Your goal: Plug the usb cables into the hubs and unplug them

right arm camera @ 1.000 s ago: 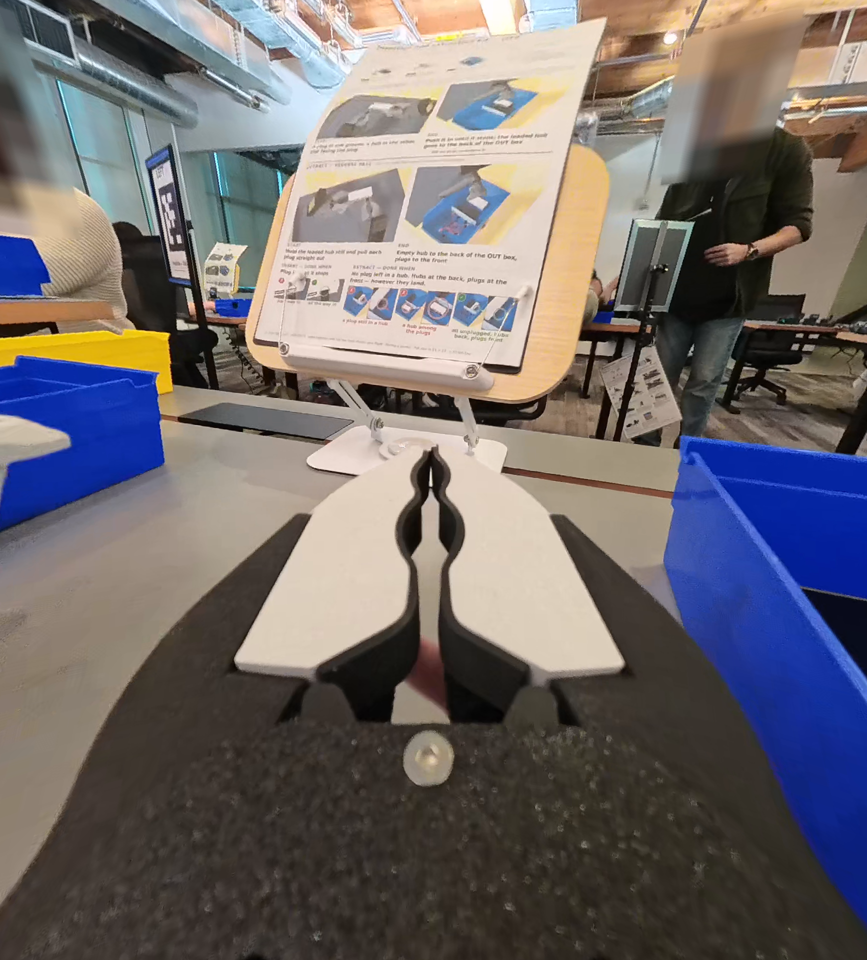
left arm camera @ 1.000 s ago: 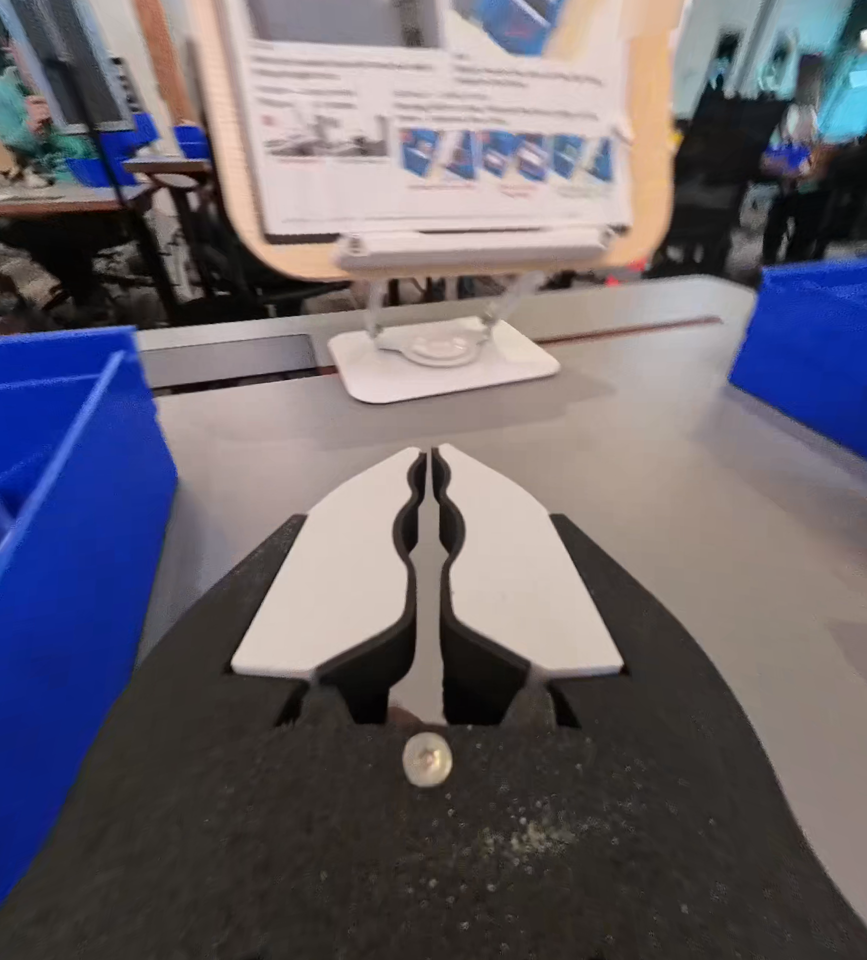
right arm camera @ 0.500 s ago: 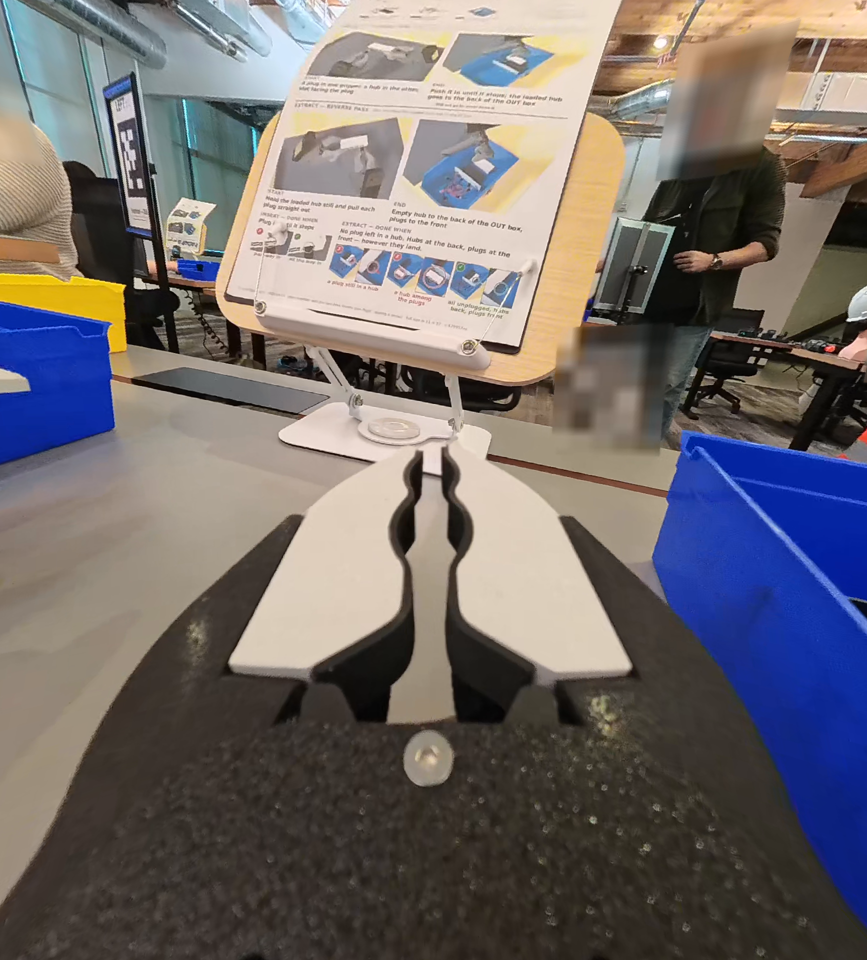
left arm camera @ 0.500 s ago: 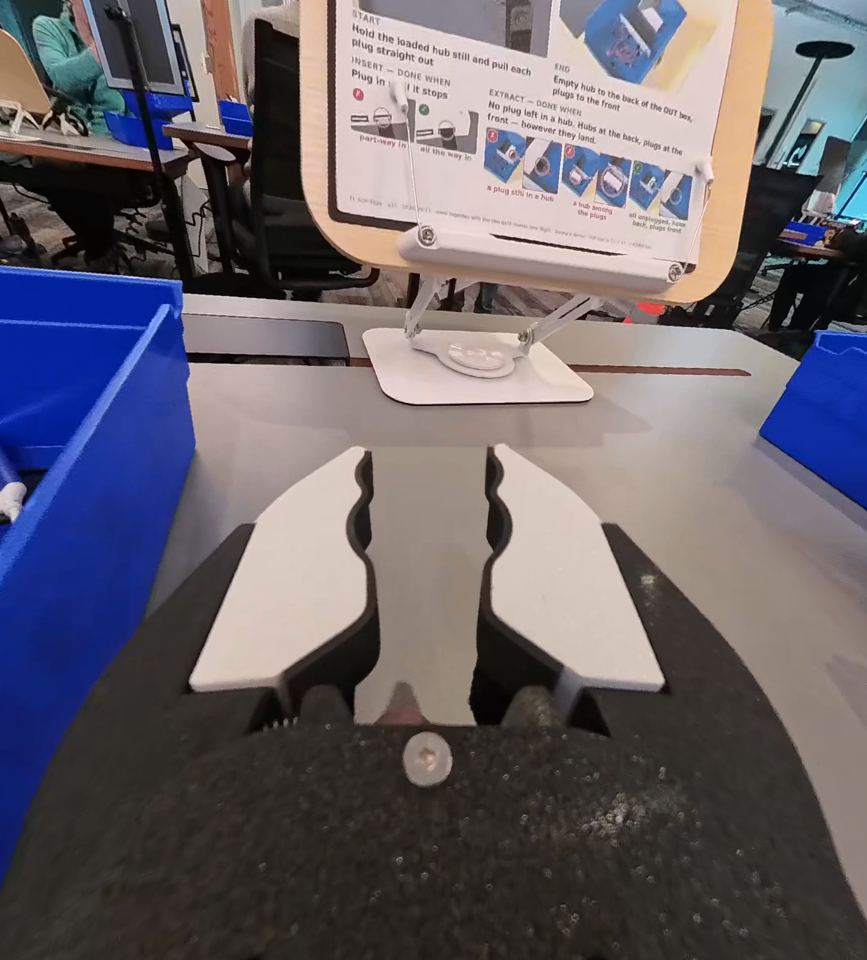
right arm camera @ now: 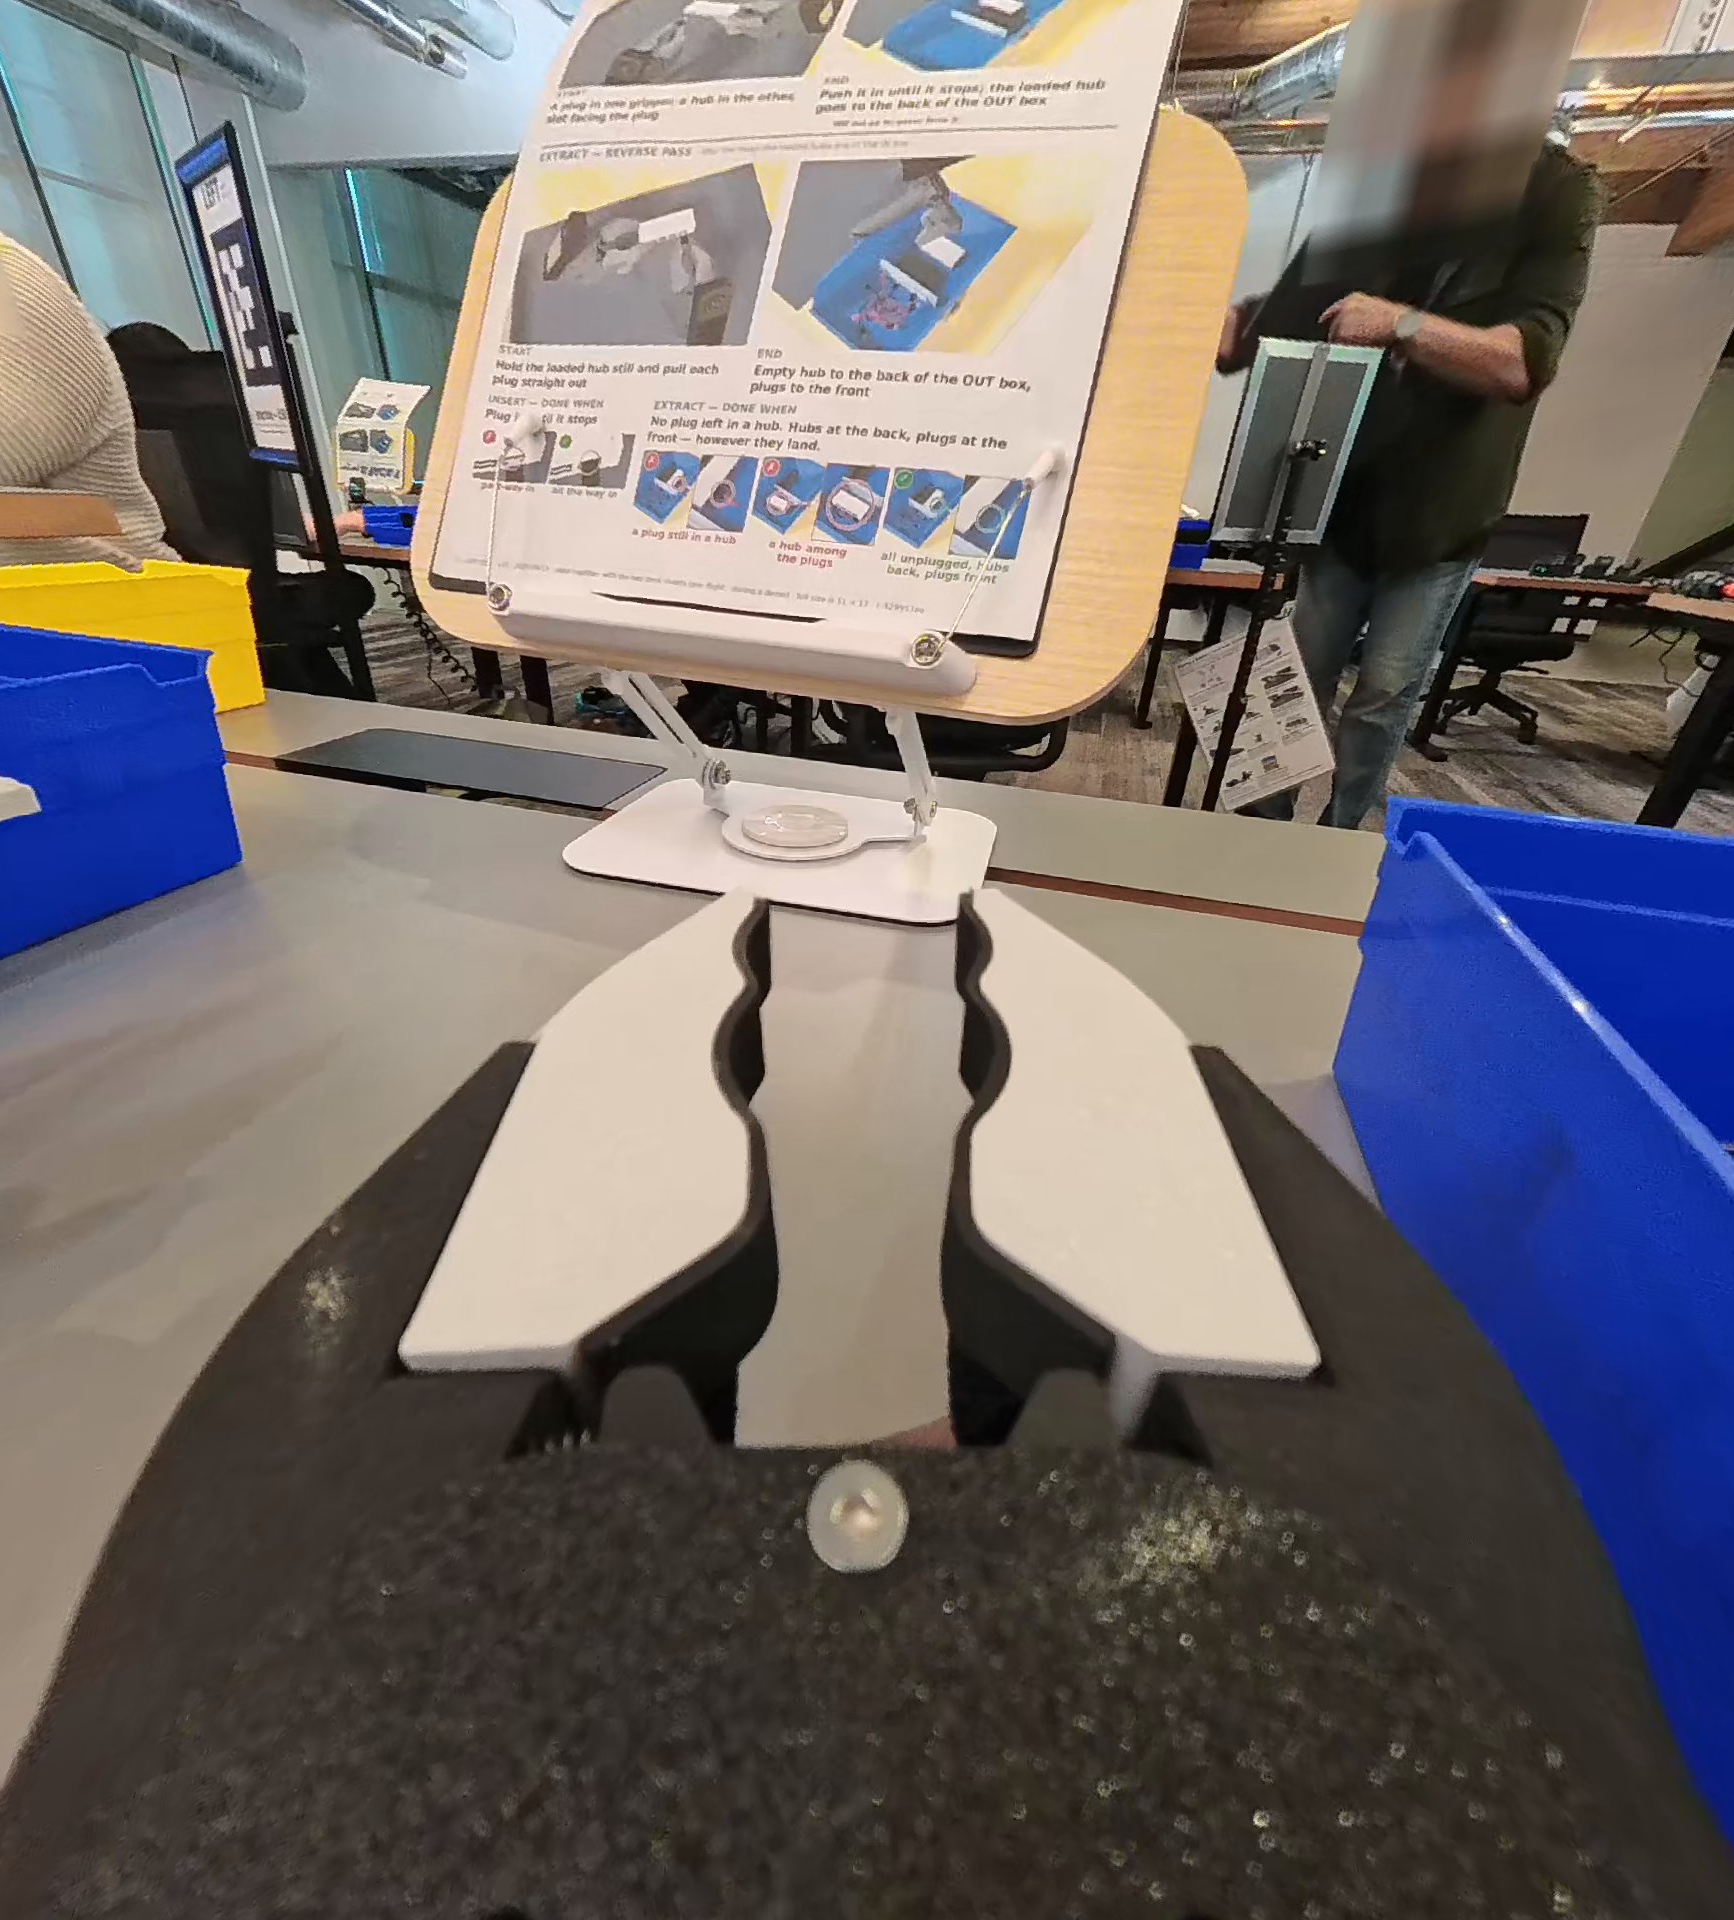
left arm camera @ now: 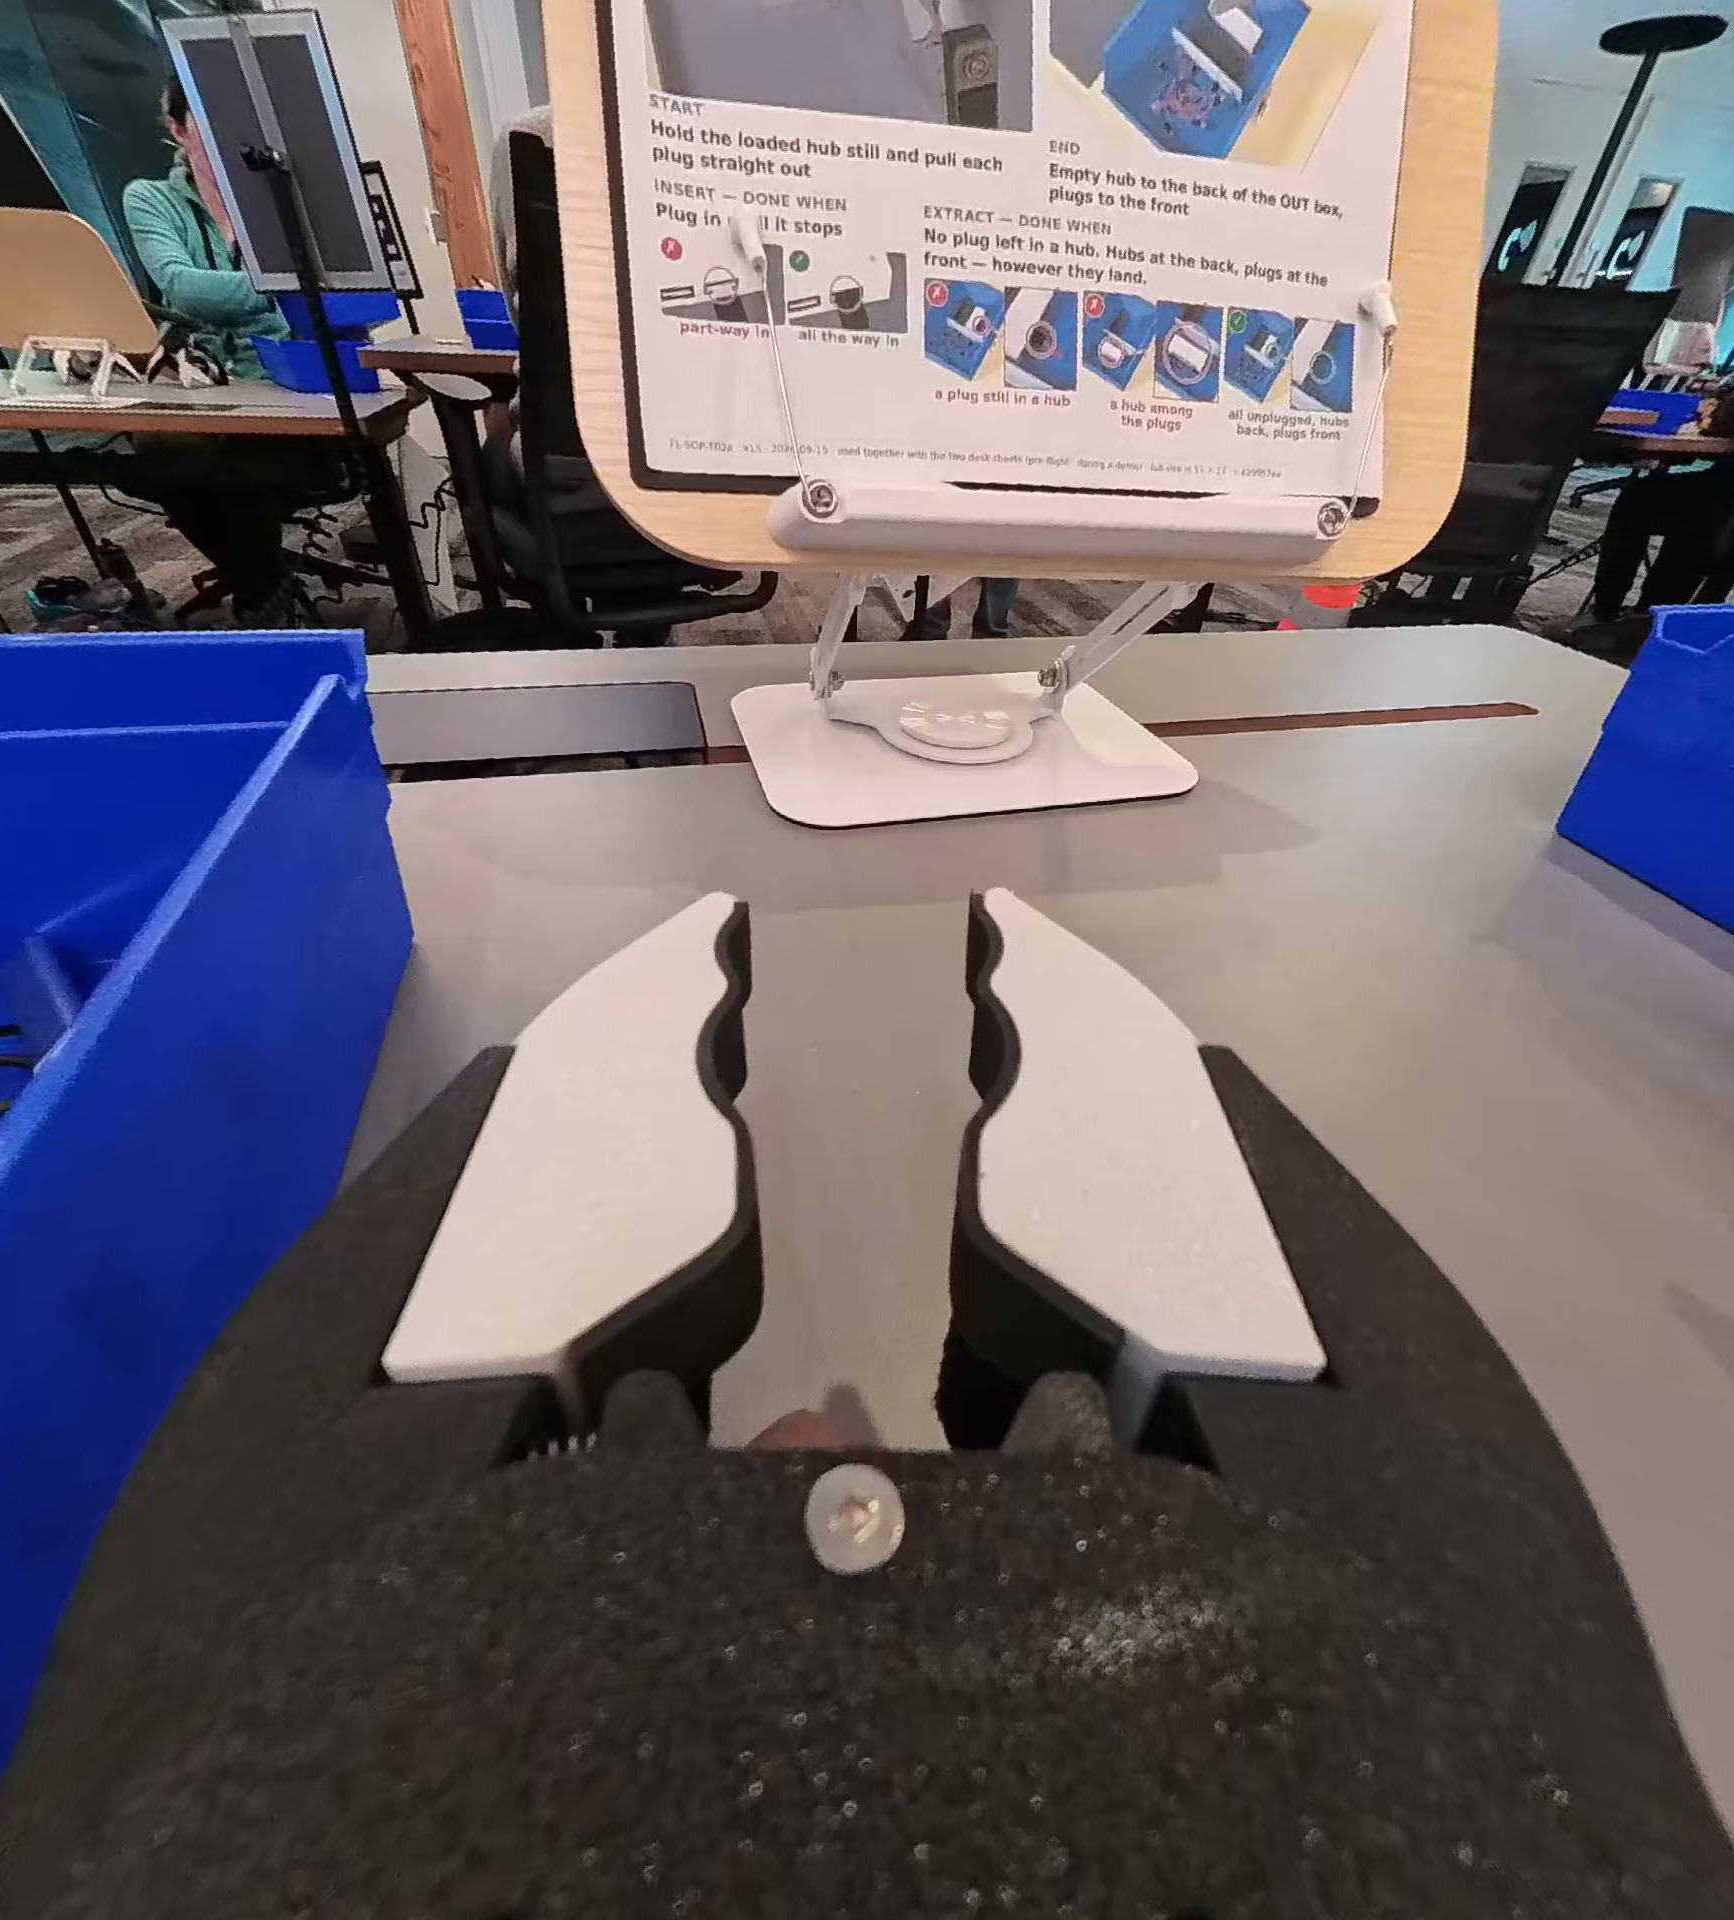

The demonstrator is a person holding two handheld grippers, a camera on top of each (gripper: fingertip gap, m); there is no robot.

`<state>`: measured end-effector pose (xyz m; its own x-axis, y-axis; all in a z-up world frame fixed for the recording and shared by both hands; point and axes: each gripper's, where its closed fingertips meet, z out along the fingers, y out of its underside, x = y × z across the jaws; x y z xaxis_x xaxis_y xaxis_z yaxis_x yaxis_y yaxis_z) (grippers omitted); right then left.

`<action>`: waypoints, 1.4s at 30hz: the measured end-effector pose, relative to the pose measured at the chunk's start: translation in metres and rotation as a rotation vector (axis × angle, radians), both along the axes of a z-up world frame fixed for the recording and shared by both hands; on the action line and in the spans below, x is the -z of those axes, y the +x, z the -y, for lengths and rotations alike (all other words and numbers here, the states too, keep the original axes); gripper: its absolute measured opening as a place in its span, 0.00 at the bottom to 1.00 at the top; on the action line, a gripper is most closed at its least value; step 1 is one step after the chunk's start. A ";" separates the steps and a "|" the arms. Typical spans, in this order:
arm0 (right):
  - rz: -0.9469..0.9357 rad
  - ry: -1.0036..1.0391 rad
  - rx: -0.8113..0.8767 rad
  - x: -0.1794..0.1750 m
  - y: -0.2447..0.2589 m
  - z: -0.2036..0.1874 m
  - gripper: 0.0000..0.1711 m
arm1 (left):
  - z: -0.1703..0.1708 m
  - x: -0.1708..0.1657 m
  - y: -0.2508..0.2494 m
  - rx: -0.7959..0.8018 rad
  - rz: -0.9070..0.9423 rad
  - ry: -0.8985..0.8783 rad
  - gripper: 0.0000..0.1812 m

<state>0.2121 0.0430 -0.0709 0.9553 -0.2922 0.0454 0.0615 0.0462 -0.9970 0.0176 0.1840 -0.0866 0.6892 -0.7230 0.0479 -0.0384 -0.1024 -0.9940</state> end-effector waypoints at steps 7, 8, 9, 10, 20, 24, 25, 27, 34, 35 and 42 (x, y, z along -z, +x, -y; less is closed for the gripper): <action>-0.003 -0.011 0.005 0.001 0.001 -0.001 0.22 | -0.001 0.001 0.000 0.001 0.000 -0.006 0.21; -0.002 -0.011 0.006 0.001 0.001 -0.001 0.22 | -0.001 0.001 0.000 0.001 0.000 -0.006 0.21; -0.002 -0.011 0.007 0.001 0.001 -0.001 0.22 | -0.001 0.000 0.000 0.002 0.000 -0.005 0.21; -0.002 -0.011 0.007 0.001 0.001 -0.001 0.22 | 0.000 0.000 0.000 0.002 0.000 -0.003 0.21; 0.003 -0.014 0.006 0.001 0.000 -0.002 0.21 | -0.001 0.001 0.001 0.004 -0.003 -0.009 0.21; 0.003 -0.014 0.005 0.001 0.000 -0.002 0.21 | -0.001 0.001 0.001 0.003 -0.004 -0.010 0.21; 0.003 -0.014 0.004 0.001 0.000 -0.002 0.21 | -0.001 0.001 0.001 0.005 -0.004 -0.009 0.21; 0.002 -0.015 0.004 0.001 0.000 -0.002 0.21 | -0.001 0.001 0.001 0.004 -0.005 -0.009 0.21; 0.003 -0.015 0.003 0.001 0.000 -0.002 0.21 | -0.001 0.001 0.001 0.003 -0.005 -0.010 0.21; 0.003 -0.016 0.003 0.002 0.000 -0.002 0.21 | -0.001 0.001 0.001 0.003 -0.005 -0.009 0.20; 0.002 -0.016 0.002 0.002 0.000 -0.002 0.21 | -0.001 0.001 0.001 0.003 -0.005 -0.012 0.20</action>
<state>0.2117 0.0445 -0.0726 0.9547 -0.2930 0.0518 0.0635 0.0306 -0.9975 0.0191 0.1852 -0.0878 0.6876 -0.7242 0.0533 -0.0436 -0.1145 -0.9925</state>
